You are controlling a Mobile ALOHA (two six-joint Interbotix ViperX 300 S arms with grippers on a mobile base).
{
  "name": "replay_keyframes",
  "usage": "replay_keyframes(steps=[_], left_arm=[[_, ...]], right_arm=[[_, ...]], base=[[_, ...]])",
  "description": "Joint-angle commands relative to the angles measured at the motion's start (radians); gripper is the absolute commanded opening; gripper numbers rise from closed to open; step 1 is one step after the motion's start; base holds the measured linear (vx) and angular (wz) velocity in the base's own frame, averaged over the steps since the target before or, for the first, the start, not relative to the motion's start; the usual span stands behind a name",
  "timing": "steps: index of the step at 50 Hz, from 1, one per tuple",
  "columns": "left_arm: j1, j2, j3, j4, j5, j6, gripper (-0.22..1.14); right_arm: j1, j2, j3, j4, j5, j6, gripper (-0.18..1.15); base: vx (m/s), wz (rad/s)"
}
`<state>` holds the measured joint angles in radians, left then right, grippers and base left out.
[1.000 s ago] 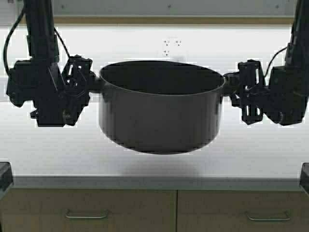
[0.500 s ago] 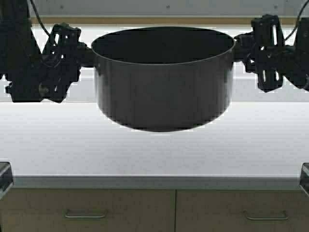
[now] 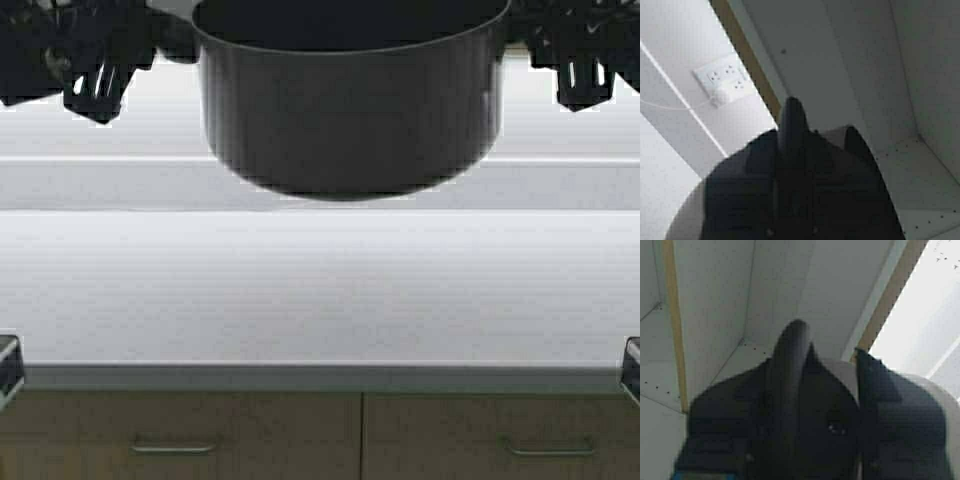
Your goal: Open the cabinet, put the pot inside, then close it
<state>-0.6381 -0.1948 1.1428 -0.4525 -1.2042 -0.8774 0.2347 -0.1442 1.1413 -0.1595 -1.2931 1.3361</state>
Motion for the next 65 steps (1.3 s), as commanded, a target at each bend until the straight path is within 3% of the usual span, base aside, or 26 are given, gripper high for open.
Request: replay_keyframes(steps=[1,16,36,65], left_arm=[[-0.018,-0.097,-0.1,0.009,0.132,0.091,0.04],[-0.018,-0.16,-0.318,-0.012,0.365,0.152,0.04],[-0.018,-0.084,-0.568,-0.158,0.499,0.255,0.04],[0.02,-0.012,-0.669,-0.212,0.512,0.276,0.04]], right_arm=[[0.034,-0.146,-0.074,-0.002,0.115,0.037,0.08],[0.035,-0.225,-0.206,0.0,0.336,0.147,0.08],[0.104,-0.166,-0.428,0.057,0.486,0.172,0.08],[0.14,-0.058,-0.555,0.064,0.535,0.172,0.08]], base=[[0.0,0.0],[0.0,0.0],[0.0,0.0],[0.03,-0.01]])
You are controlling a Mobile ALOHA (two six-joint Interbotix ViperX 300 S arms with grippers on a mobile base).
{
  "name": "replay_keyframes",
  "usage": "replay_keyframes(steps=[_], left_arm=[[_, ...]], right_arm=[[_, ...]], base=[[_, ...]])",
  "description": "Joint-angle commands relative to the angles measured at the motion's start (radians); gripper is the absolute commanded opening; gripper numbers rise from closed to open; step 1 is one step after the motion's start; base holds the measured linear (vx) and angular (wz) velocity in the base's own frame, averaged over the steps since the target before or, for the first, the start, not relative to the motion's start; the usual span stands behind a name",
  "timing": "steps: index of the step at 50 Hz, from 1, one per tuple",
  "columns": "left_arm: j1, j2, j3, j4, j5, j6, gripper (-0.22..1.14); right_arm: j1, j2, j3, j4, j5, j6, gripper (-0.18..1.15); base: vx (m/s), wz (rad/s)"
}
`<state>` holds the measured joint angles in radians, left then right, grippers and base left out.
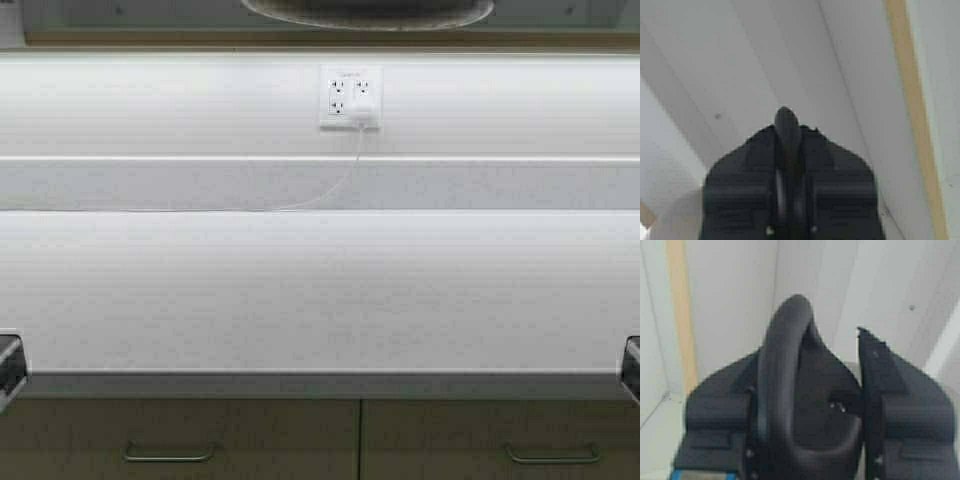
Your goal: Open the cabinet, put the pot inside, then close it
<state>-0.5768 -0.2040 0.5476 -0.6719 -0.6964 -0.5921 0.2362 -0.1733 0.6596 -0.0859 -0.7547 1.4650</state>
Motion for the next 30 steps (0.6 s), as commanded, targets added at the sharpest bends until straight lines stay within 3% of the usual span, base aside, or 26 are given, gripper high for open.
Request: replay_keyframes(steps=[1,12,30], left_arm=[[-0.041,-0.002,-0.078,0.008,0.008,-0.011,0.04],[-0.041,0.018,-0.152,0.008,0.052,-0.015,0.04],[0.021,0.219,-0.4,0.009,0.163,-0.023,0.04]], right_arm=[[0.14,-0.032,-0.078,-0.009,0.0,0.041,0.08],[0.155,-0.055,-0.132,-0.006,0.114,0.035,0.08],[0.152,0.164,-0.457,0.002,0.23,0.023,0.08]], base=[[0.16,-0.04],[0.22,-0.01],[0.1,0.01]])
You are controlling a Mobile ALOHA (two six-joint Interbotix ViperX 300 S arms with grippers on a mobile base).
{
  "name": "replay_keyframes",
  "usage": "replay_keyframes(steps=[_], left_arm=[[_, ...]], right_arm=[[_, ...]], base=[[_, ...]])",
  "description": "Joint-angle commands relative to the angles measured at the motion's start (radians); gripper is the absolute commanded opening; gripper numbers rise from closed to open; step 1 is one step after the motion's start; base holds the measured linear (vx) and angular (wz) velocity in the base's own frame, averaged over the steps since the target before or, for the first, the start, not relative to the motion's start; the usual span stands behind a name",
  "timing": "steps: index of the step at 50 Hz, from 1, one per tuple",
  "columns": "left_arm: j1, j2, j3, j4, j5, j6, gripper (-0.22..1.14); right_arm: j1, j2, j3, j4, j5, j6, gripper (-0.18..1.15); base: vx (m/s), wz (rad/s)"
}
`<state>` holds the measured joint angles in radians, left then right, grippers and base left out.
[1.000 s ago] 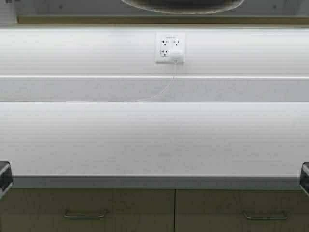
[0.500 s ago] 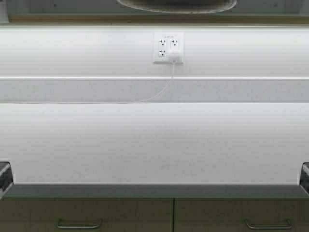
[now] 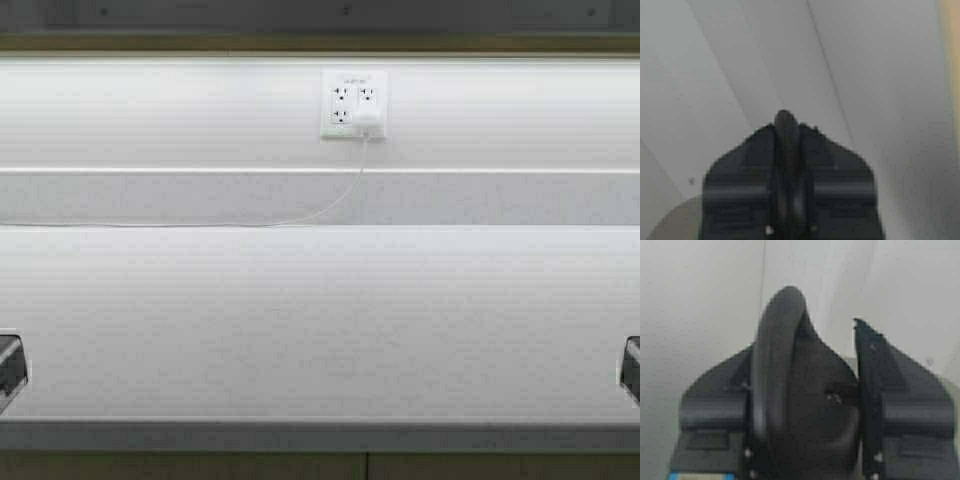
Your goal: Open the cabinet, put the pot inside, then close it
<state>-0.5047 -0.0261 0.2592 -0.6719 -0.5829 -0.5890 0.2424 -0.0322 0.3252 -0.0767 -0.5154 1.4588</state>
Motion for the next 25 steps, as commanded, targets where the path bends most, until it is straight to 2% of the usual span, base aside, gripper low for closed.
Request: replay_keyframes(steps=[1,25], left_arm=[[-0.049,0.057,-0.127,0.008,0.057,-0.029,0.04],[-0.026,0.155,-0.176,0.006,0.074,-0.035,0.04]], right_arm=[[0.146,0.029,-0.129,-0.006,-0.009,0.029,0.08],[0.138,0.115,-0.12,0.005,-0.037,0.026,0.08]], base=[[0.05,0.0],[0.03,0.0]])
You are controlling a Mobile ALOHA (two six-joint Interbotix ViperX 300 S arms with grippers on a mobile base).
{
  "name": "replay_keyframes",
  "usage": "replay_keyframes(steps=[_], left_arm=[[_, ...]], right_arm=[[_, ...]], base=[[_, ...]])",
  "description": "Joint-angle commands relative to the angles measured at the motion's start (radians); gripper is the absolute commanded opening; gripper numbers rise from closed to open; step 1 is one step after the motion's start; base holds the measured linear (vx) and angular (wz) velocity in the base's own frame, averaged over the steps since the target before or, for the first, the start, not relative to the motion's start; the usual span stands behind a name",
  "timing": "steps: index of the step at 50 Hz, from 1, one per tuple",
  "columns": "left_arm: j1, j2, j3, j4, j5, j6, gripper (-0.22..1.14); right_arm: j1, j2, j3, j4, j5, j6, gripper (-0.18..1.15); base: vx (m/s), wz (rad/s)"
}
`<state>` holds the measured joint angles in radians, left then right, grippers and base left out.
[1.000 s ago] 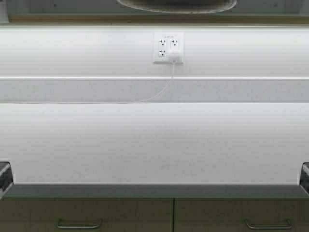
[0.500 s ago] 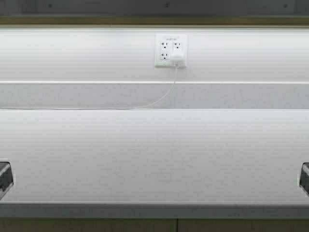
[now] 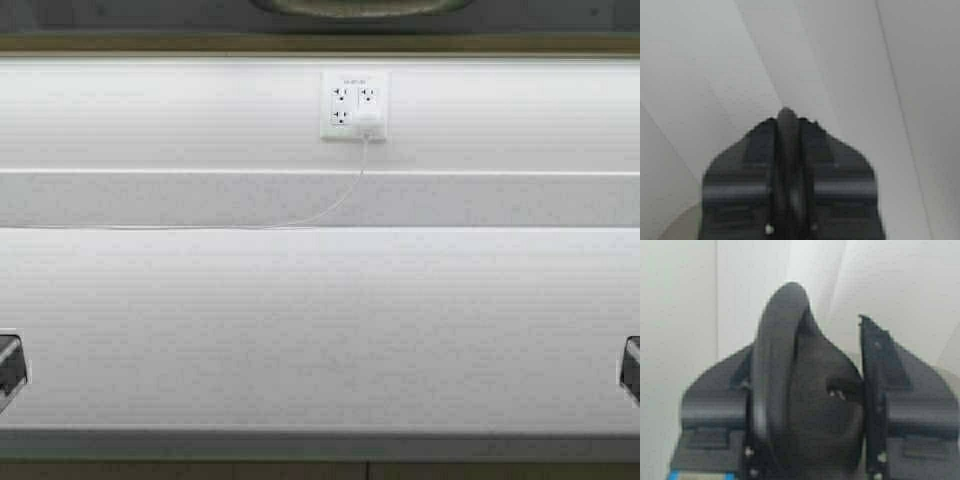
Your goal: Open the cabinet, put the pot inside, then close it
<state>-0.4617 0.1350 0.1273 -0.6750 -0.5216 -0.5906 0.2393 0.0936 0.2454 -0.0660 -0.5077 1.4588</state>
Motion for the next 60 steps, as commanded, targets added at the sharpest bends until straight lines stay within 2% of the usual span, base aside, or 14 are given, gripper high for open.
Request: replay_keyframes(steps=[1,29,48,51,53,60], left_arm=[[-0.069,-0.003,-0.044,0.009,0.014,-0.035,0.04],[-0.061,0.091,-0.106,0.009,0.018,-0.095,0.04],[-0.061,0.077,-0.094,0.008,0.018,-0.104,0.05],[-0.061,0.067,-0.086,0.008,0.0,-0.114,0.08],[-0.061,0.061,-0.081,0.012,-0.015,-0.12,0.14],[-0.061,0.038,-0.054,0.014,-0.089,-0.133,0.63]], right_arm=[[0.141,-0.006,-0.04,-0.006,-0.046,0.028,0.08],[0.141,0.101,-0.081,0.0,-0.072,0.051,0.08],[0.141,0.084,-0.081,0.005,-0.078,0.054,0.09],[0.137,0.075,-0.077,0.008,-0.089,0.048,0.17],[0.133,0.069,-0.074,0.008,-0.101,0.046,0.28],[0.123,0.037,-0.046,0.014,-0.098,0.055,0.8]], base=[[0.02,0.01],[0.02,0.01],[0.03,0.01],[0.03,0.01],[0.02,0.0],[0.01,0.0]])
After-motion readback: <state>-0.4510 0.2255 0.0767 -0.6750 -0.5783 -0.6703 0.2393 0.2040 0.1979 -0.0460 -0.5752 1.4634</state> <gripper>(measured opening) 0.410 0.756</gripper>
